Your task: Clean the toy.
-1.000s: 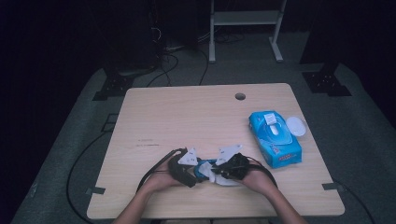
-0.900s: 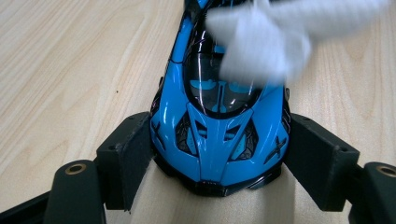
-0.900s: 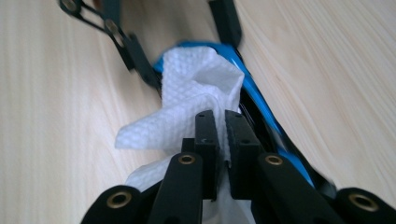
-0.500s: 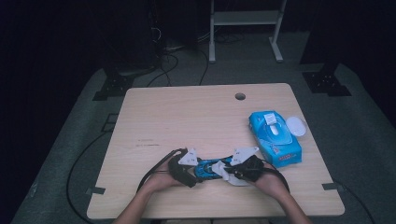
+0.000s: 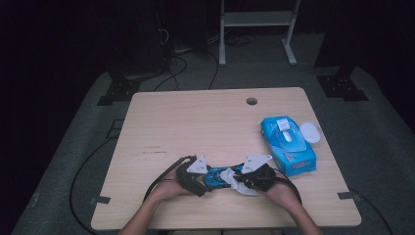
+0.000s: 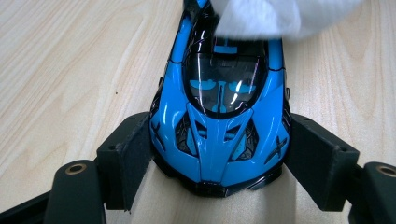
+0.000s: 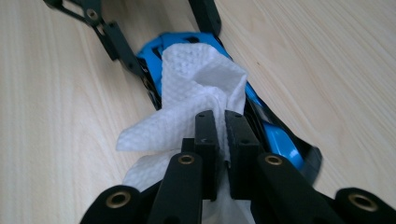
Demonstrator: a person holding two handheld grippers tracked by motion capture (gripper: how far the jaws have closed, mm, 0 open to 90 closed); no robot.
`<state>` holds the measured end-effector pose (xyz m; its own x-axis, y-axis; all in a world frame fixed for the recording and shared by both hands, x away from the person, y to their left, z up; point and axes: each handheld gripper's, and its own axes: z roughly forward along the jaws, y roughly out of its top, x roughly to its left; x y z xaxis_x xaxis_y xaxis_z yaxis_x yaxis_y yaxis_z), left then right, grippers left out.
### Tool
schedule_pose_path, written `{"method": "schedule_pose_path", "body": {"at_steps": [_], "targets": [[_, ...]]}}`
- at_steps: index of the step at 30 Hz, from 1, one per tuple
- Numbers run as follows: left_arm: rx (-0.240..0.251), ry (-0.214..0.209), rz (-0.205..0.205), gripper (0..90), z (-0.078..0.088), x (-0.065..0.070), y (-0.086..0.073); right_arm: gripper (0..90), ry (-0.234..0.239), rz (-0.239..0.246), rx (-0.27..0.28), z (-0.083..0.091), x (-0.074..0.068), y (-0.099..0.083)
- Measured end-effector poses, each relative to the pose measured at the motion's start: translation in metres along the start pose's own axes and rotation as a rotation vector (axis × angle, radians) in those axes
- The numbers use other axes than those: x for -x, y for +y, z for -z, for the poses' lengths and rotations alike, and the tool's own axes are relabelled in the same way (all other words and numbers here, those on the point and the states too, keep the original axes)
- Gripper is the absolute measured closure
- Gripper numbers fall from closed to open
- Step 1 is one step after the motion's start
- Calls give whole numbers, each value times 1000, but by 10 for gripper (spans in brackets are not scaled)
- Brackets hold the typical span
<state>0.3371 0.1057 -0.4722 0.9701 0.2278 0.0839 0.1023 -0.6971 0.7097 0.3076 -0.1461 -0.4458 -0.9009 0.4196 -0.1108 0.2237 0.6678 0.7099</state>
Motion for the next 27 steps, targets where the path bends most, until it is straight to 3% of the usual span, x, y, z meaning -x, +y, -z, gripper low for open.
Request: {"method": "schedule_pose_path", "body": {"at_steps": [3,10,15,20,25,27], "targets": [[1,2,-4,259,0,0,-1,840,-8,27,-2,-2,-4,3],[2,3,-4,259,0,0,0,841,-34,-7,-11,2,1,-2],[0,2,-7,259,0,0,0,840,-37,30,-2,-1,-4,1],[0,3,-11,259,0,0,0,840,-57,9,-14,2,0,-2],[-3,1,-16,259,0,0,0,840,-63,38,-12,0,-3,1],[-8,3,-20,259,0,0,0,841,-66,28,-18,1,-1,0]]}}
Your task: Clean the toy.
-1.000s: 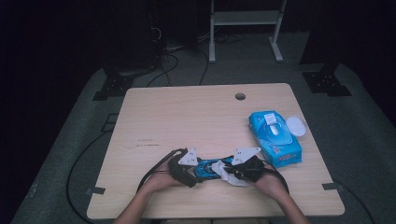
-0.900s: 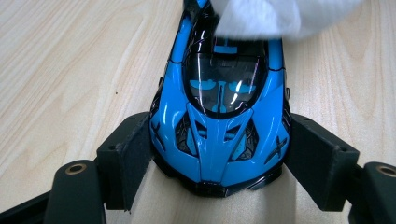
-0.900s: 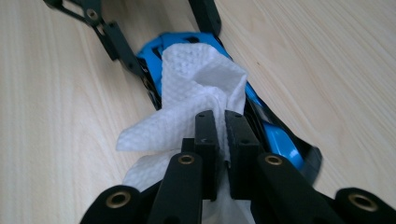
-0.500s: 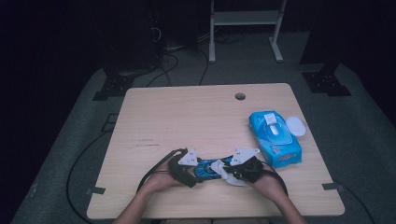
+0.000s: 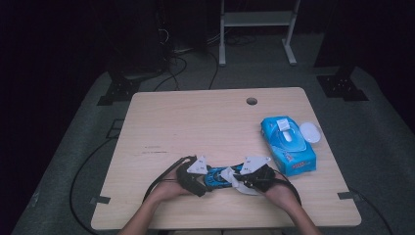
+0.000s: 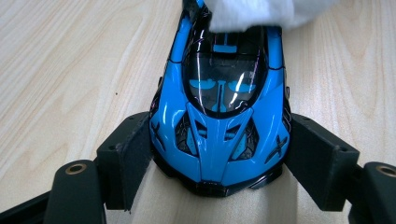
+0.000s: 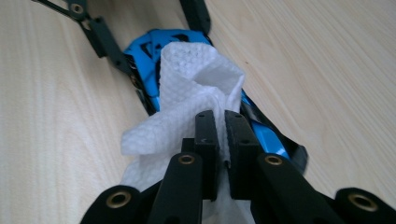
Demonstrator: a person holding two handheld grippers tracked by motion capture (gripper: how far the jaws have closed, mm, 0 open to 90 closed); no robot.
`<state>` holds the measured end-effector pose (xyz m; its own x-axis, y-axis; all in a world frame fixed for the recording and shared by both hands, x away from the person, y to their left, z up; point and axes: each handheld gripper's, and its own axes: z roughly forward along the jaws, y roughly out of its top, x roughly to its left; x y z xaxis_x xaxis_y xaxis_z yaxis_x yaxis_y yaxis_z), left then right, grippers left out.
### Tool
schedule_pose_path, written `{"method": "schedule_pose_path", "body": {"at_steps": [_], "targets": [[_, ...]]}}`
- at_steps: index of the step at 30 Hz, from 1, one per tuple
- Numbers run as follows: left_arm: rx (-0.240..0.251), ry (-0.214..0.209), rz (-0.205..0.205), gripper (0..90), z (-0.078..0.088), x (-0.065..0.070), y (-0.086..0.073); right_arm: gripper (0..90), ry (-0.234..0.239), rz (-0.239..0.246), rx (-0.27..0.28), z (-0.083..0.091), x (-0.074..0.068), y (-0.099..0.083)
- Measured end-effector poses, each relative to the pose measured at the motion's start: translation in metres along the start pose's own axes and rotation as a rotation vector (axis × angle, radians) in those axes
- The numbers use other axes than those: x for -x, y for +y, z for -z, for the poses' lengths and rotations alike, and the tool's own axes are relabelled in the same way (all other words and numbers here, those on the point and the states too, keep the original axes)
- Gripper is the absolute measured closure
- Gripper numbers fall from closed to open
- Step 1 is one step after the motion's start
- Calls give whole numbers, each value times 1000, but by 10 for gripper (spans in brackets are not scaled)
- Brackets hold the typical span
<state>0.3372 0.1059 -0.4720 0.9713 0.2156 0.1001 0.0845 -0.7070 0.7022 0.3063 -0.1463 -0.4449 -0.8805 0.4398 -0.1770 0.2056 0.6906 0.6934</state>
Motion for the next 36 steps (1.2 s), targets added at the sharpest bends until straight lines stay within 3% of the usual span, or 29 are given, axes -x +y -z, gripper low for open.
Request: {"method": "schedule_pose_path", "body": {"at_steps": [6,10,15,21,26,29,32,36], "targets": [[-2,-1,0,259,0,0,0,841,-38,-9,-15,0,-1,1],[0,0,3,259,0,0,0,840,-30,28,-18,-2,-5,6],[3,-1,6,259,0,0,0,840,-32,-41,-29,2,5,-1],[0,-3,6,259,0,0,0,841,-19,17,-30,-5,-4,11],[0,-1,8,259,-1,0,1,842,-18,-55,-33,2,8,2],[-2,-2,7,259,-1,0,1,841,-36,-36,-45,2,5,6],[-1,-2,8,259,-1,0,1,840,-4,-36,-4,0,1,9],[-3,-3,2,259,0,0,0,839,-8,-1,-18,-7,-5,14]]}}
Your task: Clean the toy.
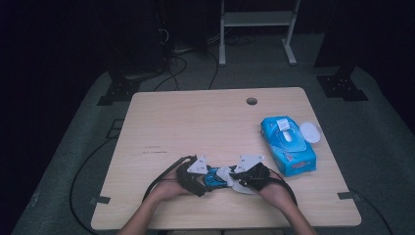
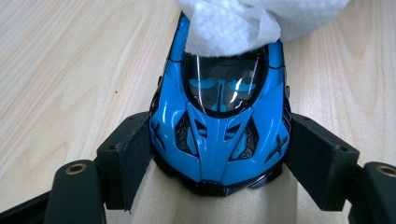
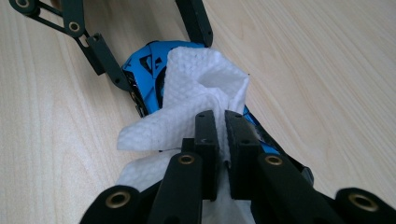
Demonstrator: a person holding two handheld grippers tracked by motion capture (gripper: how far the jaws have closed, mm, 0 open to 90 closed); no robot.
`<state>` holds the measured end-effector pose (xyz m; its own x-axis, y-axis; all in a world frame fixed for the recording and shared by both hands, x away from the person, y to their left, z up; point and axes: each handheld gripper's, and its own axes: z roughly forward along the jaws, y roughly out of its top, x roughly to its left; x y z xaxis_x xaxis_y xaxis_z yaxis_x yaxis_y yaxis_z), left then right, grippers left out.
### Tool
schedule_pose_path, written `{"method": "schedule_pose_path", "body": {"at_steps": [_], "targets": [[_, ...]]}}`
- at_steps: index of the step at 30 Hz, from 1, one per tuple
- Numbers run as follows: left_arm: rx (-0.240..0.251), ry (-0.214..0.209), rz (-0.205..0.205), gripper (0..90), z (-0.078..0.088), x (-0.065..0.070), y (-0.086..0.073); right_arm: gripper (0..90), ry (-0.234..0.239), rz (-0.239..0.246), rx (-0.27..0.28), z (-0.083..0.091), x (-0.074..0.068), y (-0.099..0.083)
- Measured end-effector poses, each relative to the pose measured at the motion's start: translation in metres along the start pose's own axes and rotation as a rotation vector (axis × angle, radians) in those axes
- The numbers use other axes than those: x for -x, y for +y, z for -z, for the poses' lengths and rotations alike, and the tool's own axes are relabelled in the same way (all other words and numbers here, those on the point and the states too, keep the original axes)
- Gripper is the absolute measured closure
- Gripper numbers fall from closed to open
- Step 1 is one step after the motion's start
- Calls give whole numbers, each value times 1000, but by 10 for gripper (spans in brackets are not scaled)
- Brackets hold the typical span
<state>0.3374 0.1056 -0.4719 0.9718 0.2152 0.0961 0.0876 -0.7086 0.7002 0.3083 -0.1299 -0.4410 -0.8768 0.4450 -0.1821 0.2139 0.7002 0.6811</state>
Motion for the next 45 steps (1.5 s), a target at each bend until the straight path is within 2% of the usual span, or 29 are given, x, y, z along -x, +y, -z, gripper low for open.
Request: {"method": "schedule_pose_path", "body": {"at_steps": [2,6,8,10,11,13,15,17,18,20,25,27,30,32,33,36,39,41,43,45], "targets": [[1,0,5,259,0,0,1,840,-16,-1,-14,2,4,-2],[2,1,2,259,0,0,0,840,-37,-61,-17,10,12,-11],[0,-1,0,259,0,0,0,840,-41,-45,-12,8,9,-9],[1,-1,5,259,0,0,0,839,7,-41,19,3,3,-6],[0,-3,4,259,0,0,0,838,13,-30,24,0,-1,-3],[1,-1,1,259,0,0,0,839,0,-6,12,-1,-2,0],[2,1,5,259,0,0,0,840,-19,-39,5,2,4,-3],[2,2,4,259,0,0,0,840,-10,-109,21,5,13,-9],[3,0,5,259,0,0,0,840,-5,-123,24,5,14,-10],[2,-3,3,259,0,-1,0,839,-14,-108,20,4,11,-8],[4,-1,8,259,0,0,-1,838,15,-108,45,-4,9,0],[2,-2,2,259,0,0,0,839,21,-132,51,-2,13,-3],[5,-2,3,259,0,-1,-1,839,-33,-174,39,4,26,-11],[3,-3,2,259,0,-1,0,839,-16,-219,23,3,34,-15],[2,-3,3,259,0,-1,0,839,6,-222,18,-1,35,-15],[3,-5,5,259,0,-1,-1,838,17,-196,37,-8,31,-9],[3,-5,4,259,0,-1,0,839,29,-183,12,-7,34,-7],[5,-4,5,259,0,-1,-1,840,15,-183,-13,-5,37,-12],[6,-6,6,259,-1,-1,0,842,35,-213,-1,-2,42,-17],[4,-7,8,259,-1,-1,0,840,14,-194,-9,-4,39,-15]]}}
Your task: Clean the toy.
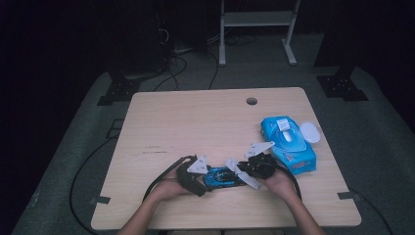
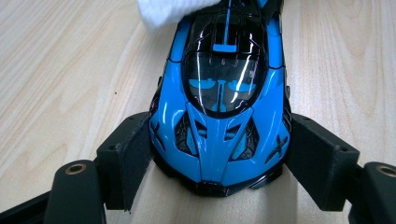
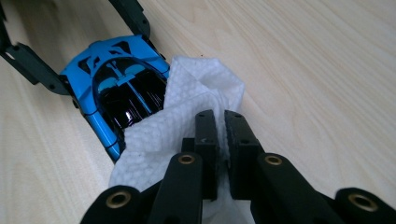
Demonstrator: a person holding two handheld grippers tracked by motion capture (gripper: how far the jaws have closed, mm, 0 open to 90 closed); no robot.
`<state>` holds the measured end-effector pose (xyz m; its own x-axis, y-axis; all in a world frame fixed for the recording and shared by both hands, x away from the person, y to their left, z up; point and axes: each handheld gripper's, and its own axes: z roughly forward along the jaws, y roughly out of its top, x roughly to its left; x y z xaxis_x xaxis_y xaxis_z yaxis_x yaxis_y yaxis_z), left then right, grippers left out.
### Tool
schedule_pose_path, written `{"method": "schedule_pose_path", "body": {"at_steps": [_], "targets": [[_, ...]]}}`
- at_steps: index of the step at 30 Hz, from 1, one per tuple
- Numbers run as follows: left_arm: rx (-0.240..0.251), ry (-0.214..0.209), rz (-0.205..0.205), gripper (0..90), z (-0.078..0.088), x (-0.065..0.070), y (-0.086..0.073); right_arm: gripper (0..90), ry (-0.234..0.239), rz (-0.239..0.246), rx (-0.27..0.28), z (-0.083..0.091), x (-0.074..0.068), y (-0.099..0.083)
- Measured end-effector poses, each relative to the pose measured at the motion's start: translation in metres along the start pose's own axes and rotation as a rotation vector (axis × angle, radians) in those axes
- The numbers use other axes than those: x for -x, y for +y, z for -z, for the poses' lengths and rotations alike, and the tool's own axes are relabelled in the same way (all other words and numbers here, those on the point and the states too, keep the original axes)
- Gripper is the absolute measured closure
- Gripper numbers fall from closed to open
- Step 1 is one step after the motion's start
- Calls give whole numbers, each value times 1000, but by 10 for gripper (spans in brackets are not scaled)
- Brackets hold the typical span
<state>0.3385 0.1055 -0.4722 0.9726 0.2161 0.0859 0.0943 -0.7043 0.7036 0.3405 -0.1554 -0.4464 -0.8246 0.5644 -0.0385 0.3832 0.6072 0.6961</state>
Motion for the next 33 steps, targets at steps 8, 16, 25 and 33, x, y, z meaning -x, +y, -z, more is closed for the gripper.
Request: {"method": "schedule_pose_path", "body": {"at_steps": [8,16,25,33], "targets": [[2,3,-4,259,0,0,0,842,-8,21,-19,0,-1,3],[0,0,-3,259,0,0,0,841,7,43,-11,-8,-8,14],[-1,-1,-6,259,0,0,0,843,-21,42,-27,4,-6,3],[3,0,-7,258,0,0,0,843,-71,49,16,35,-4,-5]]}}
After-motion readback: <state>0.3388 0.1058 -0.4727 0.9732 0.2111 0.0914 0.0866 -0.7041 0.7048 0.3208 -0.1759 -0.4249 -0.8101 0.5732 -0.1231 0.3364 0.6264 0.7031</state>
